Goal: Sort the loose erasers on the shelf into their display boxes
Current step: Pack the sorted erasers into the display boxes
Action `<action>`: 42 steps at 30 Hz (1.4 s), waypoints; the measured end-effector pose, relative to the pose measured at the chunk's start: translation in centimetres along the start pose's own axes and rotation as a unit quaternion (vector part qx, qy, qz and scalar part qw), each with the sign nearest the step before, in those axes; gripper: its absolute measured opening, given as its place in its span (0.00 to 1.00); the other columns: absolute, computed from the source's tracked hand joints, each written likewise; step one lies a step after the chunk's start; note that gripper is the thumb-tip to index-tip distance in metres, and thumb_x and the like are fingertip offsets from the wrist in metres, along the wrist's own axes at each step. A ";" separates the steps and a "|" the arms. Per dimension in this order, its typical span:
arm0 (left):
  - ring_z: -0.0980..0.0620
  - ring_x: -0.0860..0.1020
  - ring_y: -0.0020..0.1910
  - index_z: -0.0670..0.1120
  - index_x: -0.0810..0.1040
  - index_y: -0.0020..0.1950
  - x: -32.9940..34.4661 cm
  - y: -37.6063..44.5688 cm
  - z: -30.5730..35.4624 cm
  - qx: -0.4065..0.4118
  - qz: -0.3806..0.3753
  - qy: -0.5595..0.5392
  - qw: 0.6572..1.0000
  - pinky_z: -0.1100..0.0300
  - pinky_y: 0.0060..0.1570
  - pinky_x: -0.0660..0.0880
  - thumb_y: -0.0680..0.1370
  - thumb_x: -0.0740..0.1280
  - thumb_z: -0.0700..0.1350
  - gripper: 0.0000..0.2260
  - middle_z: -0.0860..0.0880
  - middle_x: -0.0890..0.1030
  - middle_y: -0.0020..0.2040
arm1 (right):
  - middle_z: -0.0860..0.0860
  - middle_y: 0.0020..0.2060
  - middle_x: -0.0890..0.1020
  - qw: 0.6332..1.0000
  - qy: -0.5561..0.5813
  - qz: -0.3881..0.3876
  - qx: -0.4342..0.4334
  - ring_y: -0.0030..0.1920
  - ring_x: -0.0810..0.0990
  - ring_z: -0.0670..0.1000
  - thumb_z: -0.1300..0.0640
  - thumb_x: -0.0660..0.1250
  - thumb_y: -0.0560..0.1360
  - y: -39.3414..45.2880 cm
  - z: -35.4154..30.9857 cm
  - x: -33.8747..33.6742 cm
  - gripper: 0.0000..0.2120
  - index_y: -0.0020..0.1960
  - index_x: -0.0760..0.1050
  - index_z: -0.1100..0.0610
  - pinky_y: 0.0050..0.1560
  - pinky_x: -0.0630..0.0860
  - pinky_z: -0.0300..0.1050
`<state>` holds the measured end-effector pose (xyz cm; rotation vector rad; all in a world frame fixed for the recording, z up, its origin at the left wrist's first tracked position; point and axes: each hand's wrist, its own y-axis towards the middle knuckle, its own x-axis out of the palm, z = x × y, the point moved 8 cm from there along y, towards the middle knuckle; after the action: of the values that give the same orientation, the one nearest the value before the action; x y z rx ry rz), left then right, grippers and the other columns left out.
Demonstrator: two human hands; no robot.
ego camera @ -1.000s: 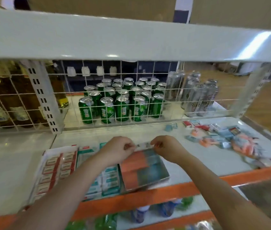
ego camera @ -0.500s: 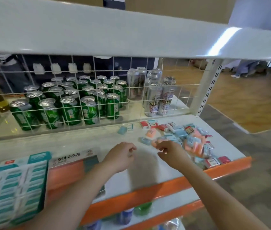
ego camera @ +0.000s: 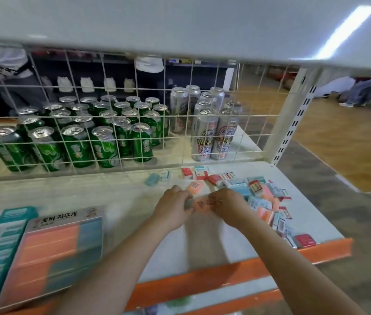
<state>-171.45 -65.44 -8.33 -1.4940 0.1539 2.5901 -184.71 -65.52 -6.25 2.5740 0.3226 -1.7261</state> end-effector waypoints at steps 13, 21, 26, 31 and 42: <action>0.46 0.68 0.62 0.47 0.74 0.64 1.6 1.9 2.3 0.042 -0.084 0.074 0.993 0.55 0.62 0.67 0.75 0.65 0.45 0.18 0.47 0.70 0.64 | 0.55 0.45 0.81 0.997 0.046 0.061 -0.024 0.40 0.74 0.50 0.54 0.66 0.75 -0.3 2.1 -2.7 0.10 0.53 0.79 0.57 0.35 0.66 0.38; 0.48 0.75 0.51 0.51 0.72 0.41 0.3 1.3 1.6 -0.012 -0.007 0.009 1.000 0.57 0.46 0.71 0.73 0.69 0.46 0.06 0.49 0.78 0.49 | 0.60 0.40 0.81 0.996 0.064 0.067 -0.019 0.36 0.72 0.52 0.51 0.64 0.76 -2.7 2.3 -2.7 0.14 0.46 0.80 0.62 0.35 0.64 0.43; 0.48 0.75 0.50 0.51 0.70 0.42 -0.9 -1.0 0.4 0.000 0.015 -0.005 1.000 0.56 0.47 0.71 0.74 0.68 0.45 0.06 0.49 0.76 0.49 | 0.56 0.43 0.80 0.996 0.067 0.060 -0.018 0.42 0.76 0.53 0.53 0.64 0.76 -4.0 1.6 -1.5 0.11 0.52 0.80 0.58 0.40 0.67 0.41; 0.50 0.74 0.50 0.52 0.70 0.42 -1.4 -3.9 -0.5 0.039 0.044 0.019 0.998 0.58 0.46 0.69 0.75 0.66 0.46 0.06 0.54 0.70 0.44 | 0.52 0.54 0.77 0.999 0.002 0.052 -0.015 0.52 0.77 0.52 0.57 0.62 0.75 -4.8 0.8 0.9 0.13 0.58 0.76 0.54 0.46 0.68 0.40; 0.52 0.73 0.56 0.47 0.76 0.59 -1.3 -5.9 -2.5 0.018 0.053 -0.044 0.997 0.63 0.55 0.68 0.73 0.70 0.47 0.15 0.50 0.74 0.54 | 0.50 0.49 0.79 0.994 0.080 0.059 0.043 0.43 0.72 0.45 0.60 0.68 0.71 -5.7 3.0 0.5 0.18 0.61 0.76 0.56 0.44 0.66 0.33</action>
<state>-167.67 -60.15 -8.57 -1.3928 0.2746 2.7138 -188.34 -60.28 -7.29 2.7361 0.0999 -1.5335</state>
